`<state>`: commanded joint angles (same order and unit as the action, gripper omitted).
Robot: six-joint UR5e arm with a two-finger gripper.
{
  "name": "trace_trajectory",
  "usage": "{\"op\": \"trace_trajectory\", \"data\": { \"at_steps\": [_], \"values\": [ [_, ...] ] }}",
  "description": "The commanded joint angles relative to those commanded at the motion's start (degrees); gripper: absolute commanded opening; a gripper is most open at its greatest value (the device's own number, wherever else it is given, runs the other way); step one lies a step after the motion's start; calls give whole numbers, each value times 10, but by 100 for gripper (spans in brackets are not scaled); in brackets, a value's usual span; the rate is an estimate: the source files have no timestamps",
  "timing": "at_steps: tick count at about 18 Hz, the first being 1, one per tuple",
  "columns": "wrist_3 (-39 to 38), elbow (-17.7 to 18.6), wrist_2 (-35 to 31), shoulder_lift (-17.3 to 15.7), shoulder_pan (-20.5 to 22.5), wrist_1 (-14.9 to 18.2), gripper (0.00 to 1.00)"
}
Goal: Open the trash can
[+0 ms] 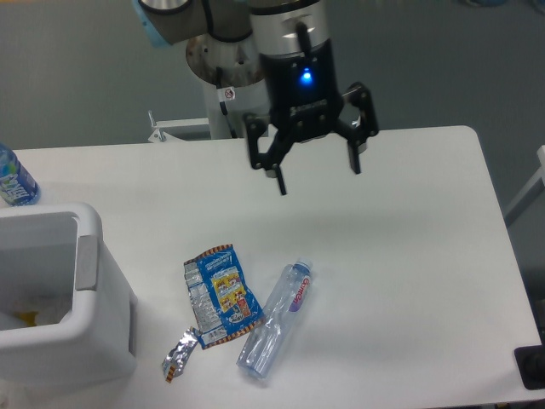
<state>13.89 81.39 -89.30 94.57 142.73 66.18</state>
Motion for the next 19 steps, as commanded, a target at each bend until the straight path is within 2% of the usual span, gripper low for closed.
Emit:
{"op": "trace_trajectory", "data": {
  "at_steps": [7,12,15,19],
  "values": [
    [49,10,-12,1,18,2,100],
    [190,22,-15,-1,44,11,100],
    [259,32,-51,-4,47,21,100],
    [288,37,-65,-5,57,19,100]
  ]
}}
